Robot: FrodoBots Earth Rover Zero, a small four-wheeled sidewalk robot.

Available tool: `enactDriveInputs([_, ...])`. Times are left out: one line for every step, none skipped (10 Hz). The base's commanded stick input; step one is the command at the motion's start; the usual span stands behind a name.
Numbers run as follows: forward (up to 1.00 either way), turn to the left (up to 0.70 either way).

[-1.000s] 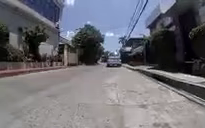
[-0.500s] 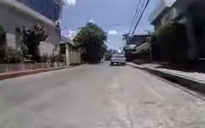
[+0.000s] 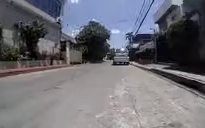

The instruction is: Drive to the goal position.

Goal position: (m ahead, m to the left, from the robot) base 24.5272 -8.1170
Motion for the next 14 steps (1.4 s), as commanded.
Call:
enactDriveInputs([1.0,0.05])
enactDriveInputs([1.0,0.05])
enactDriveInputs([1.0,0.05])
enactDriveInputs([1.0,0.05])
enactDriveInputs([1.0,0.05])
enactDriveInputs([1.0,0.05])
enactDriveInputs([1.0,-0.1])
enactDriveInputs([1.0,-0.28])
enactDriveInputs([1.0,-0.35])
enactDriveInputs([1.0,-0.35])
enactDriveInputs([1.0,-0.35])
enactDriveInputs([1.0,0.02])
enactDriveInputs([1.0,0.05])
enactDriveInputs([1.0,0.05])
